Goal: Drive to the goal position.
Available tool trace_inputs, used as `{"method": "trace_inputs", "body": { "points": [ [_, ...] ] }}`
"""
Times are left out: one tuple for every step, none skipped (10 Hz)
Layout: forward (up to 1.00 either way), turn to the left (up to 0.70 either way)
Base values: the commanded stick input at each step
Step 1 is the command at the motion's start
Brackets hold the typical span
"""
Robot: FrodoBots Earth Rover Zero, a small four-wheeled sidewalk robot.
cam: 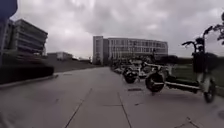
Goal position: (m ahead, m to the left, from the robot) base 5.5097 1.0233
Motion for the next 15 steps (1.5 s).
{"method": "trace_inputs", "body": {
  "points": [
    [0.70, 0.02],
    [0.70, 0.02],
    [0.70, 0.02],
    [0.70, 0.02],
    [0.70, 0.02],
    [0.70, 0.02],
    [0.70, 0.02],
    [0.70, 0.03],
    [0.70, 0.03],
    [0.70, 0.07],
    [0.70, 0.32],
    [0.70, 0.35],
    [0.70, 0.17],
    [0.70, 0.02],
    [0.70, 0.00]
  ]
}}
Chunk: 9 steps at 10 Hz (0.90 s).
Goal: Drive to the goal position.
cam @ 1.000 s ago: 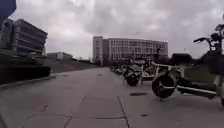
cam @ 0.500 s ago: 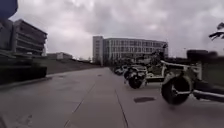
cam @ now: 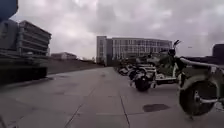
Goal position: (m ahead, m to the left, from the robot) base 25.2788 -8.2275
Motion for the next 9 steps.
{"method": "trace_inputs", "body": {
  "points": [
    [0.70, 0.00],
    [0.70, 0.02],
    [0.70, 0.02],
    [0.70, 0.00],
    [0.70, 0.00],
    [0.70, 0.00],
    [0.70, 0.00],
    [0.70, 0.01],
    [0.70, 0.00]
  ]
}}
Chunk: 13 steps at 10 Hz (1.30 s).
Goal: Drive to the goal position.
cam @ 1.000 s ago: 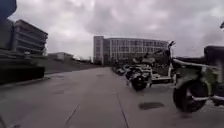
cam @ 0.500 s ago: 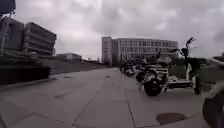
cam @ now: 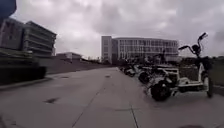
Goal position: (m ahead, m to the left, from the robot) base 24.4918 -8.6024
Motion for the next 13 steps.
{"method": "trace_inputs", "body": {
  "points": [
    [0.70, 0.01],
    [0.70, 0.02],
    [0.70, 0.01],
    [0.70, 0.00],
    [0.70, 0.02],
    [0.70, 0.01],
    [0.70, 0.01],
    [0.70, 0.01],
    [0.70, 0.00],
    [0.70, 0.00],
    [0.70, 0.00],
    [0.70, 0.00],
    [0.70, 0.00]
  ]
}}
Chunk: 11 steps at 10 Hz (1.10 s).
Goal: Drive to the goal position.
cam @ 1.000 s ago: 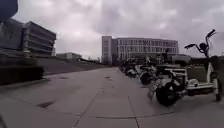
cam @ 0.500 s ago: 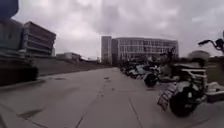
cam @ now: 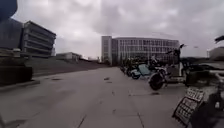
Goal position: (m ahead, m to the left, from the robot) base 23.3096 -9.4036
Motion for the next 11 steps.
{"method": "trace_inputs", "body": {
  "points": [
    [0.70, 0.00],
    [0.70, 0.00],
    [0.70, 0.00],
    [0.70, 0.00],
    [0.70, 0.00],
    [0.70, 0.00],
    [0.70, 0.00],
    [0.70, 0.00],
    [0.70, 0.00],
    [0.70, 0.00],
    [0.70, 0.00]
  ]
}}
